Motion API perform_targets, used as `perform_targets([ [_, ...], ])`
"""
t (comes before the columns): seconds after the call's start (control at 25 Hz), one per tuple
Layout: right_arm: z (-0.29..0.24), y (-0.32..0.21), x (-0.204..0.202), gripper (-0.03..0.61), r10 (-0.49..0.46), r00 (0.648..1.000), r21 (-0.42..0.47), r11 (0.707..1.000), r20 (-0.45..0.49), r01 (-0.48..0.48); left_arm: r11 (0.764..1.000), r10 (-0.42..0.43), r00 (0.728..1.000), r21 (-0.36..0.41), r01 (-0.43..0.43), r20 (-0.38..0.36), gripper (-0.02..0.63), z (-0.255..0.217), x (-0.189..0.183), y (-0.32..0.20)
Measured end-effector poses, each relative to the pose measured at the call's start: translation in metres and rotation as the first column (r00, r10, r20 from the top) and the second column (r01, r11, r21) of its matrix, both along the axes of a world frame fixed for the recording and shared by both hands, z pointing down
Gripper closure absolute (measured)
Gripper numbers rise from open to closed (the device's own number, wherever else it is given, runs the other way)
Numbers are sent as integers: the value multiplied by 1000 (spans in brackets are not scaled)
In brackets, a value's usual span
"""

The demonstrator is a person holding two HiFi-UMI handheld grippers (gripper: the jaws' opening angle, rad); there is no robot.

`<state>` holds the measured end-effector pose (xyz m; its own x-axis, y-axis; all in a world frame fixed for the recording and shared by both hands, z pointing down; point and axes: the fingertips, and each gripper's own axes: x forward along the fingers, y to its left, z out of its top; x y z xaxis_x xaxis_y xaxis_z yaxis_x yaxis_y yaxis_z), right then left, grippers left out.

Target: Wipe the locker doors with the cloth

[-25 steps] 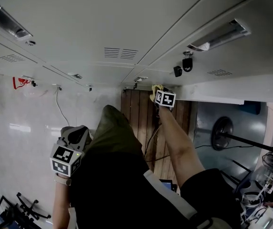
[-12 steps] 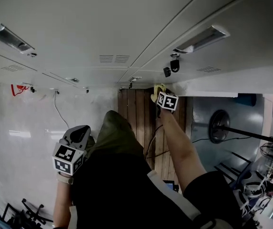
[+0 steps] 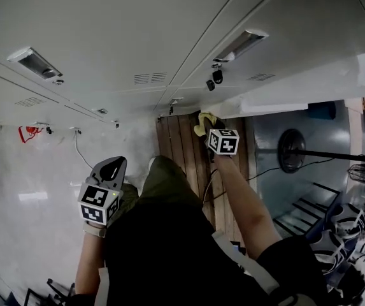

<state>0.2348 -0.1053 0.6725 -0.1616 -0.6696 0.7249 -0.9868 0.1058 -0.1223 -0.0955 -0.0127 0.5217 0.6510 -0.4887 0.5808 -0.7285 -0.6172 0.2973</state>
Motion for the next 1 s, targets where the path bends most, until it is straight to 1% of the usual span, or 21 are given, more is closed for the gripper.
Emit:
perform_targets([
  [0.16, -45, 18, -32, 491, -10, 998, 58, 998, 61, 7, 999, 26, 1000, 42, -25, -16, 604, -19, -5, -8],
  [0.28, -84, 32, -62, 491, -35, 995, 111, 994, 95, 25, 997, 45, 998, 68, -43, -32, 604, -33, -8, -11],
  [0.44, -140, 50, -107, 491, -76, 984, 191, 981, 160, 45, 992, 61, 996, 118, -53, -72, 604, -56, -9, -14],
  [0.52, -165, 60, -131, 491, -107, 978, 229, 971, 178, 64, 989, 72, 993, 139, -59, -93, 604, -67, -10, -15],
  [0.72, -221, 79, -180, 491, -218, 958, 328, 933, 188, 149, 973, 104, 985, 222, -71, -141, 604, -99, -12, -17],
  [0.88, -262, 91, -201, 491, -277, 946, 396, 898, 170, 192, 952, 133, 979, 293, -82, -157, 604, -125, -16, -17],
  [1.0, -289, 100, -212, 491, -312, 936, 443, 871, 162, 214, 944, 154, 975, 315, -97, -161, 604, -139, -19, -15],
])
